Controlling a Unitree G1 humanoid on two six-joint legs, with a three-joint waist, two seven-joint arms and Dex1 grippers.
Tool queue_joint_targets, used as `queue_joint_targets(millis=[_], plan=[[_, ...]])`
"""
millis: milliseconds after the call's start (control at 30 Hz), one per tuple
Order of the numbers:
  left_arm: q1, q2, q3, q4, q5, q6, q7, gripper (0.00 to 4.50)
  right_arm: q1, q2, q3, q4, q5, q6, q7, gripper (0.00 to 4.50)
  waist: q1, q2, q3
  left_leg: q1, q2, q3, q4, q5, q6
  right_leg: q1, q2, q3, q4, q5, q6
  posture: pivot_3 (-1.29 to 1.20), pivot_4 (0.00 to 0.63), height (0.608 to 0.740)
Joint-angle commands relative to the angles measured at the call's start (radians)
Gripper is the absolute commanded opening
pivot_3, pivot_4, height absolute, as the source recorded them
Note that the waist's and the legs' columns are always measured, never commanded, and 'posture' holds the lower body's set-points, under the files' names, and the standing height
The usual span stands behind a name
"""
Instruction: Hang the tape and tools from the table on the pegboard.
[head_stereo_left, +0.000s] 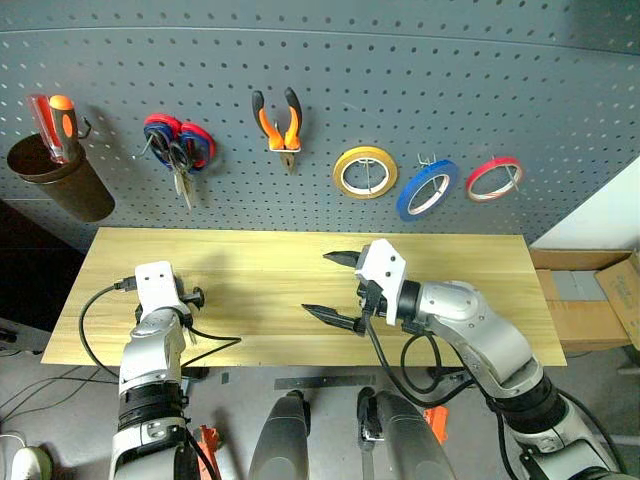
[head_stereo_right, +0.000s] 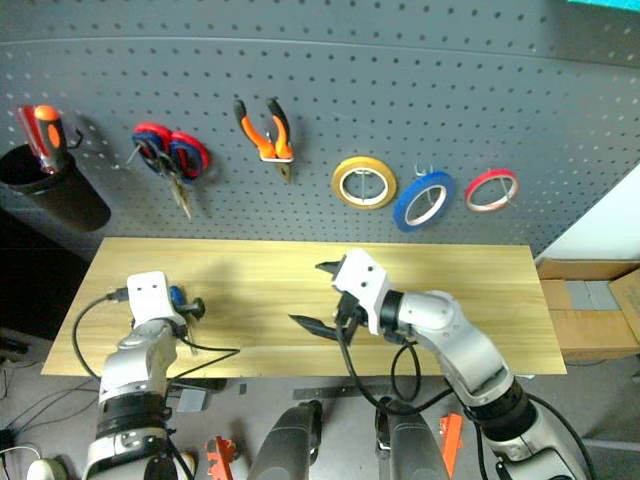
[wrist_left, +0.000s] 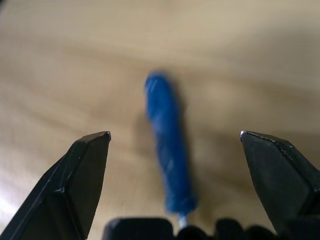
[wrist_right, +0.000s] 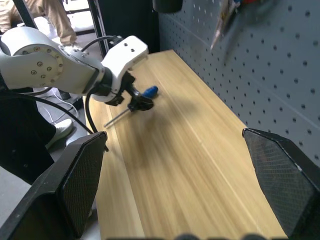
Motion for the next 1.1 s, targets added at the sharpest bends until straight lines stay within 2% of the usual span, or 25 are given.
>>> queue_joint_targets(millis=[33, 167, 267, 567, 600, 800, 967, 1100], plan=[[-0.019, 0.022, 0.017, 0.038, -0.019, 0.006, 0.003, 4.47, 0.009, 0.0, -0.018, -0.064, 0.013, 0.013, 0.001, 4.5, 0.0, 0.001, 0.003, 0.0, 0.0, 0.0, 0.0, 0.0, 0.0, 0.0, 0.0, 0.0, 0.0, 0.0, 0.0, 0.08, 0.376, 0.74], [-0.037, 0.042, 0.015, 0.113, -0.028, -0.007, 0.0, 4.47, 0.017, 0.003, -0.027, -0.075, 0.016, 0.029, -0.008, 4.5, -0.007, 0.003, 0.004, 0.0, 0.0, 0.0, 0.0, 0.0, 0.0, 0.0, 0.0, 0.0, 0.0, 0.0, 0.0, 0.07, 0.381, 0.74], [-0.042, 0.051, 0.007, 0.126, -0.032, -0.008, -0.006, 3.88, 0.018, 0.004, -0.036, -0.074, 0.017, 0.036, -0.01, 4.5, -0.013, 0.003, 0.005, 0.001, 0.0, 0.001, -0.001, 0.0, 0.0, 0.0, 0.0, 0.0, 0.0, 0.0, 0.0, 0.07, 0.386, 0.74], [-0.033, 0.05, 0.011, 0.089, -0.04, 0.018, 0.022, 0.71, 0.002, 0.006, -0.045, -0.044, 0.01, 0.014, 0.004, 4.5, -0.016, 0.004, 0.005, 0.001, 0.0, 0.001, -0.005, 0.0, 0.0, -0.002, 0.0, 0.001, -0.002, 0.0, 0.001, 0.08, 0.371, 0.74], [-0.028, 0.05, 0.012, 0.079, -0.042, 0.022, 0.023, 0.49, 0.0, 0.007, -0.047, -0.041, 0.01, 0.01, 0.005, 4.5, -0.016, 0.004, 0.005, 0.001, 0.0, 0.002, -0.005, 0.0, 0.0, -0.002, 0.0, 0.001, -0.003, 0.0, 0.001, 0.08, 0.371, 0.74], [0.044, 0.037, -0.069, -0.13, -0.018, 0.083, 0.005, 0.49, 0.011, 0.008, -0.089, -0.057, 0.051, 0.012, 0.019, 4.5, -0.015, 0.004, 0.005, 0.0, 0.0, 0.002, -0.011, 0.0, -0.001, -0.002, 0.0, 0.001, -0.008, 0.0, 0.001, 0.09, 0.337, 0.74], [0.129, 0.022, -0.128, -0.322, 0.006, 0.127, 0.018, 0.49, 0.035, 0.1, -0.229, -0.098, 0.233, 0.088, -0.027, 4.5, -0.011, 0.003, 0.004, -0.003, 0.0, 0.0, -0.014, 0.0, -0.002, -0.003, 0.0, -0.001, -0.014, 0.0, 0.001, 0.1, 0.298, 0.74], [0.218, -0.015, -0.194, -0.591, 0.037, 0.155, 0.038, 0.49, 0.036, 0.152, -0.34, -0.136, 0.373, 0.13, -0.08, 4.5, -0.009, 0.002, 0.004, -0.004, -0.001, 0.0, -0.014, 0.0, -0.003, -0.003, -0.002, -0.001, -0.015, 0.0, 0.001, 0.13, 0.274, 0.74]])
